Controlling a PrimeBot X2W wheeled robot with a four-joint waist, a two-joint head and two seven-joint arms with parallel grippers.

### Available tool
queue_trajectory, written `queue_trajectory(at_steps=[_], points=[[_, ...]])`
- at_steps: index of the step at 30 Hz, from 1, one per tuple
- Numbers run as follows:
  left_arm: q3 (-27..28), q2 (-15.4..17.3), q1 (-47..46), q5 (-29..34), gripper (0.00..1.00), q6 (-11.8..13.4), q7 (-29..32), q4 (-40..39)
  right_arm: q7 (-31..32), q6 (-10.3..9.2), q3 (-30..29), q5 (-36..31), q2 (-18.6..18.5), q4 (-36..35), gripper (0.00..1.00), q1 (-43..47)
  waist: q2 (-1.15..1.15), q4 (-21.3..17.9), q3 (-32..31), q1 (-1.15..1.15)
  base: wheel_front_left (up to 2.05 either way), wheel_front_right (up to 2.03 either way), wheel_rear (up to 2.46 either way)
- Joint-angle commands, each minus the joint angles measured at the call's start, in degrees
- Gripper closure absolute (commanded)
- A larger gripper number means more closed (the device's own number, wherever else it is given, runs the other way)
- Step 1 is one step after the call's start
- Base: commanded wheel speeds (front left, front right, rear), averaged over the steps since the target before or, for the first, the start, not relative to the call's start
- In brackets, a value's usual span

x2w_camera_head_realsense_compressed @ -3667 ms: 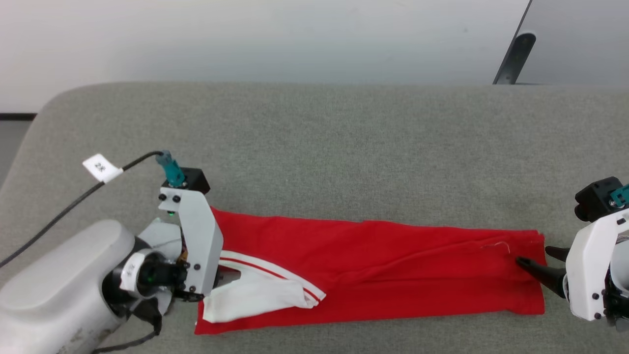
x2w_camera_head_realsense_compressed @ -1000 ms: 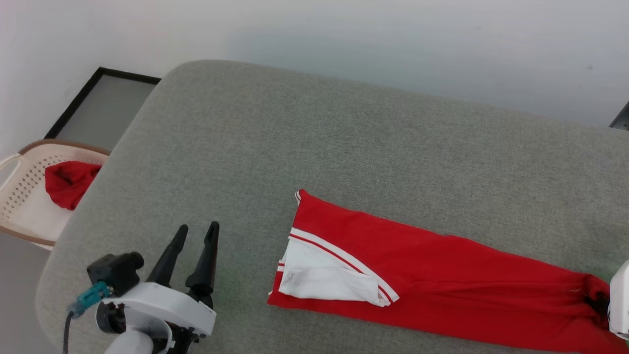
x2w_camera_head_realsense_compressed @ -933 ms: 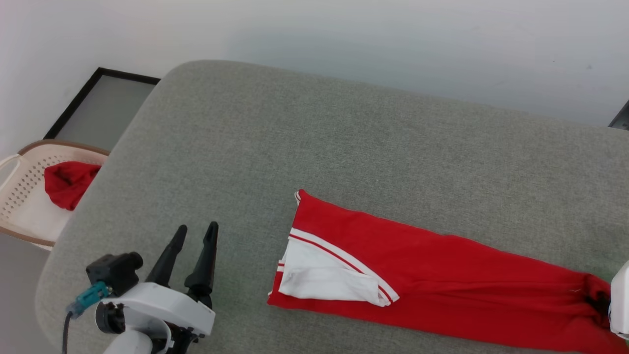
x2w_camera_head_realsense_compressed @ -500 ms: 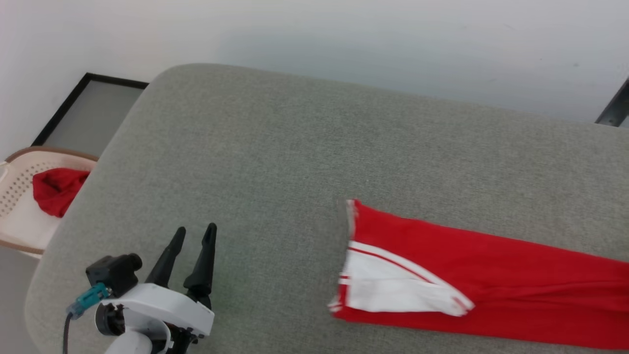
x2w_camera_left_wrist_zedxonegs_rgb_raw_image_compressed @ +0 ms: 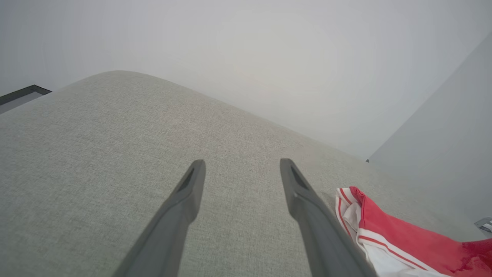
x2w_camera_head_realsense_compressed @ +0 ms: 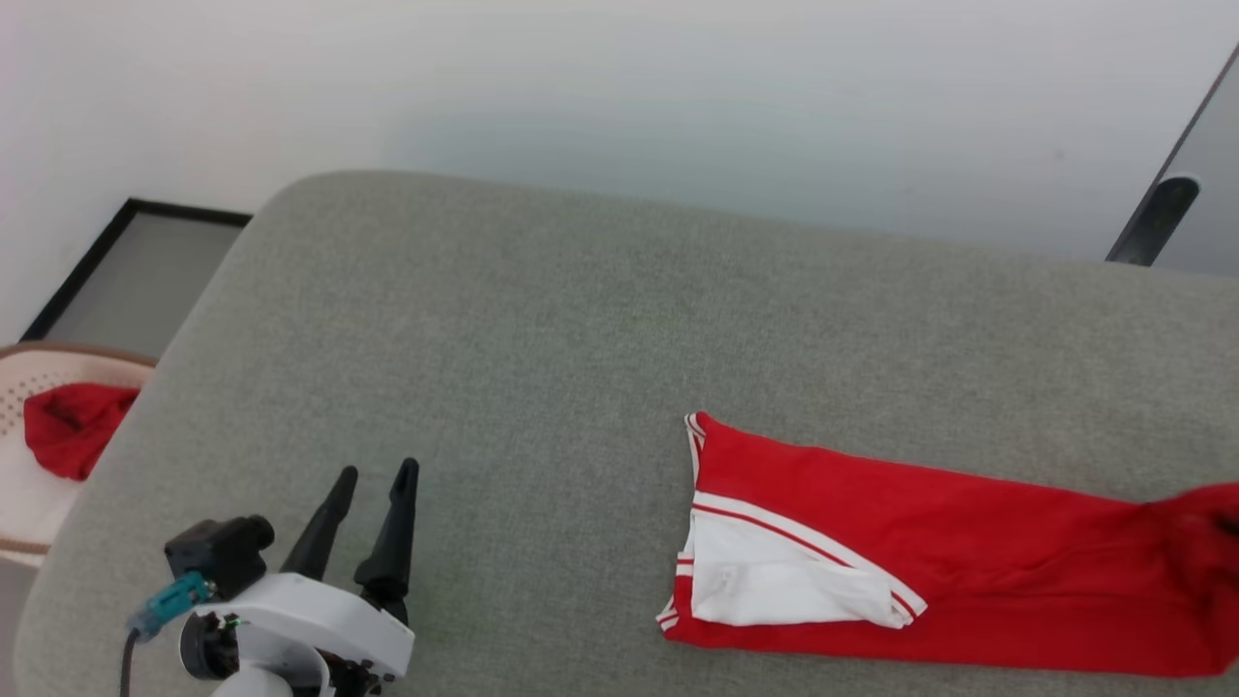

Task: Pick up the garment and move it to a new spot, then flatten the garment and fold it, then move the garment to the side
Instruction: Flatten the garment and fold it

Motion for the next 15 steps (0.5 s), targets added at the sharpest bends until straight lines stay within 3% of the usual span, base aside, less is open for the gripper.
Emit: queue_trajectory(at_steps=[1, 8, 15], points=[[-0.05, -0.03, 0.72, -0.07, 0.0, 0.12, 0.07, 0.21, 1.07, -0.08, 0.27, 1.41, 1.93, -3.47, 1.0, 1.15, 0.0, -0.61, -1.39, 0.0, 0.0, 0.0, 0.0], [-0.62, -0.6, 0.43, -0.49, 0.0, 0.22, 0.55, 0.17, 3.96, -0.08, 3.26, 2.91, 7.97, -16.45, 1.0, 2.51, 0.0, 0.84, -2.79, 0.0, 0.0, 0.0, 0.0], [-1.29, -1.55, -0.71, -0.73, 0.0, -0.21, 0.8, 0.45, 3.4, -0.08, 8.41, 1.34, 13.31, -18.65, 1.0, -0.12, 0.0, 4.67, -2.58, 0.0, 0.0, 0.0, 0.0]])
